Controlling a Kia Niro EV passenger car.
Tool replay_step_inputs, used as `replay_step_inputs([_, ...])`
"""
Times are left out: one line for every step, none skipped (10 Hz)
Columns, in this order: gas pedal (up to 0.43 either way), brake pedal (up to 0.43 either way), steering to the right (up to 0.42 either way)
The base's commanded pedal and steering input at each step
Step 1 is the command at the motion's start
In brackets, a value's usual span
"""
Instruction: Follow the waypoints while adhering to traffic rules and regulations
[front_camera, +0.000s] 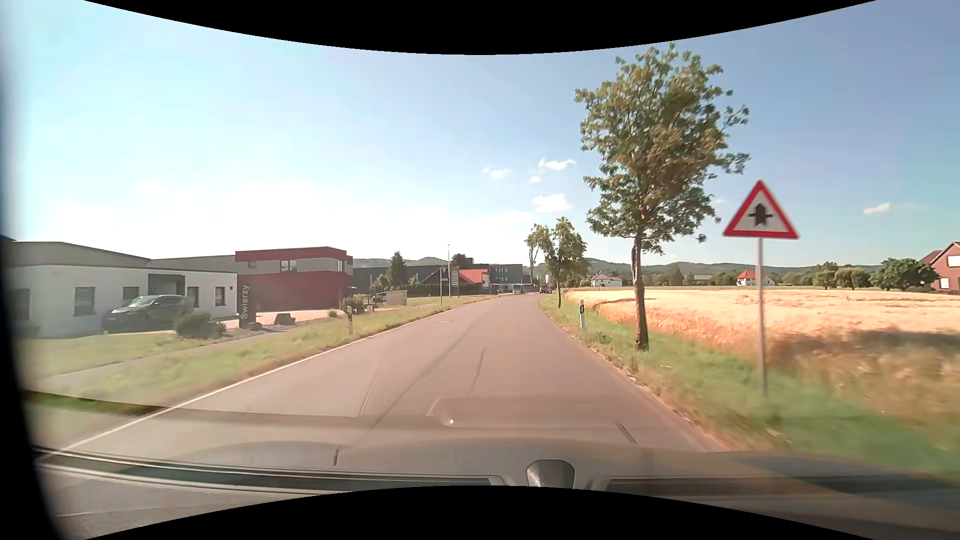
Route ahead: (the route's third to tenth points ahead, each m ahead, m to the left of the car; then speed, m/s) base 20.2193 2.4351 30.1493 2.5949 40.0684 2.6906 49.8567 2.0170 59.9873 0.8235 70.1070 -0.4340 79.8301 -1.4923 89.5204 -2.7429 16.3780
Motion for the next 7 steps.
replay_step_inputs([0.197, 0.006, 0.005])
replay_step_inputs([0.197, 0.006, 0.005])
replay_step_inputs([0.197, 0.006, 0.006])
replay_step_inputs([0.197, 0.006, 0.006])
replay_step_inputs([0.197, 0.006, 0.006])
replay_step_inputs([0.197, 0.006, 0.006])
replay_step_inputs([0.197, 0.006, 0.006])
